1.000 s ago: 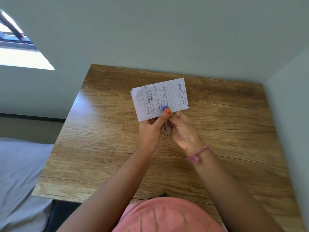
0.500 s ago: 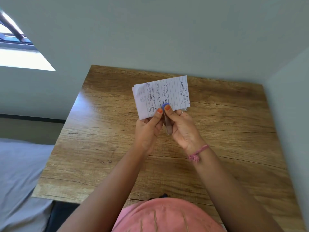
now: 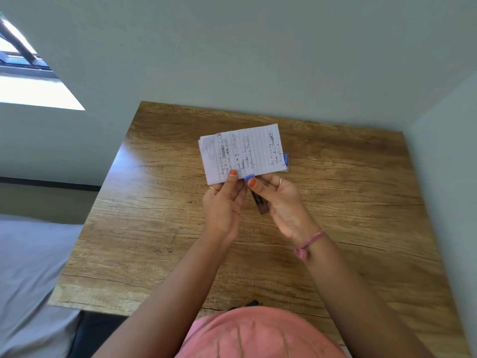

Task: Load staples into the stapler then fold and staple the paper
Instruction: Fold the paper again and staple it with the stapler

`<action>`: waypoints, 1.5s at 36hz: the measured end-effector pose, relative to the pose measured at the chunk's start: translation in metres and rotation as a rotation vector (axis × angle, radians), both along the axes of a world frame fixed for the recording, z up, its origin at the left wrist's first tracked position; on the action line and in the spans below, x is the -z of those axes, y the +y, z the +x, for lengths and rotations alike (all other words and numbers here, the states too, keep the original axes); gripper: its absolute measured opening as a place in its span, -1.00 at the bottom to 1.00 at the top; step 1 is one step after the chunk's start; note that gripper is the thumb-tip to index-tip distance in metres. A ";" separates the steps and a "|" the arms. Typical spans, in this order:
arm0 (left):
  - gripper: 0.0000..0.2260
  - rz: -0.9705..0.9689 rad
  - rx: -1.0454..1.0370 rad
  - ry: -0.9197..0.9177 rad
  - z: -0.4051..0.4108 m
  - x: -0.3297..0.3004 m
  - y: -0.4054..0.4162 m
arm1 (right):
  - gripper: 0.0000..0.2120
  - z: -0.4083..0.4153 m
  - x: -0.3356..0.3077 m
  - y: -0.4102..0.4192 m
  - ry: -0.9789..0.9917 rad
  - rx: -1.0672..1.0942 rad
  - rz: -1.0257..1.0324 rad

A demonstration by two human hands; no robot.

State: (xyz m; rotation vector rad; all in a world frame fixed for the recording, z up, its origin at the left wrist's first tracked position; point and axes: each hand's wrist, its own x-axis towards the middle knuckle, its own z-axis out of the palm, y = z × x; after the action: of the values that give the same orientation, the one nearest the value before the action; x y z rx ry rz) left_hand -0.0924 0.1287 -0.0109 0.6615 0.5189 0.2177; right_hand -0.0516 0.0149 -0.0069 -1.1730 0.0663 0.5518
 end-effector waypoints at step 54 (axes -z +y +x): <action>-0.70 1.175 0.277 0.334 0.067 0.045 0.093 | -0.48 0.011 0.043 -0.012 -0.383 0.242 -0.894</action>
State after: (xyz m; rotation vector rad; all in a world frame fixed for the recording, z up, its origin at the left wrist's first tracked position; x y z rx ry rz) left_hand -0.0250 0.2217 -0.0563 1.9255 0.5863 0.1332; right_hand -0.0406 0.0027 -0.0501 -2.0892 0.1308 0.0471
